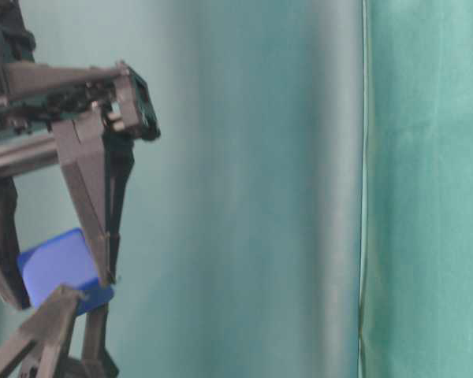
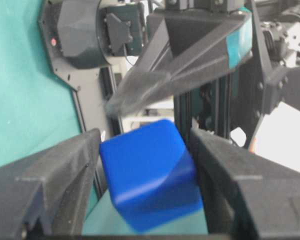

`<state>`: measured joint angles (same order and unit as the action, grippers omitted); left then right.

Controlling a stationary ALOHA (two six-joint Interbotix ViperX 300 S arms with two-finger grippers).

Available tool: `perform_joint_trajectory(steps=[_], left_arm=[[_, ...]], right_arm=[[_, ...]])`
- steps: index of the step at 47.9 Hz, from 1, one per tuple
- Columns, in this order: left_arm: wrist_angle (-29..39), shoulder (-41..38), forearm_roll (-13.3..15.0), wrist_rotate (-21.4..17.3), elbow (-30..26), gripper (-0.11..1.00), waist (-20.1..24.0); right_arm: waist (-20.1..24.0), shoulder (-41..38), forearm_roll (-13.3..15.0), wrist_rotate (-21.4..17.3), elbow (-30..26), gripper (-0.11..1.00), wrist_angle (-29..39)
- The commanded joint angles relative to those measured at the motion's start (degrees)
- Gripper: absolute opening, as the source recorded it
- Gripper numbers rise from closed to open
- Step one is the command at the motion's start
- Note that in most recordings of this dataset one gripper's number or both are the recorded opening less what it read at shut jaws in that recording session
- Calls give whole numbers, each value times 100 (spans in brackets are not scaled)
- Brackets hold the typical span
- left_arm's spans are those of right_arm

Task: Handover the blue block to the right arm after grasping it with the left arm, then place it in the designated position.
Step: 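Open the left gripper and pull the right gripper away with the cube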

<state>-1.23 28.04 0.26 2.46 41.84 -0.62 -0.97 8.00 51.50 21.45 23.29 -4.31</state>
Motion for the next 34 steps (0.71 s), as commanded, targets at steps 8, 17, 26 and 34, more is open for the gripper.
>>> perform_joint_trajectory(steps=[8, 17, 26, 34], left_arm=[[167, 598, 9, 44, 229, 100, -18], [413, 809, 9, 246, 343, 100, -9], [527, 817, 9, 255, 343, 100, -18], [501, 773, 9, 255, 316, 100, -9]], right_arm=[[-9, 475, -18, -18, 255, 59, -18], [-9, 686, -35, -18, 466, 59, -18], [9, 791, -35, -26, 562, 59, -18], [26, 791, -44, -26, 562, 57, -18]])
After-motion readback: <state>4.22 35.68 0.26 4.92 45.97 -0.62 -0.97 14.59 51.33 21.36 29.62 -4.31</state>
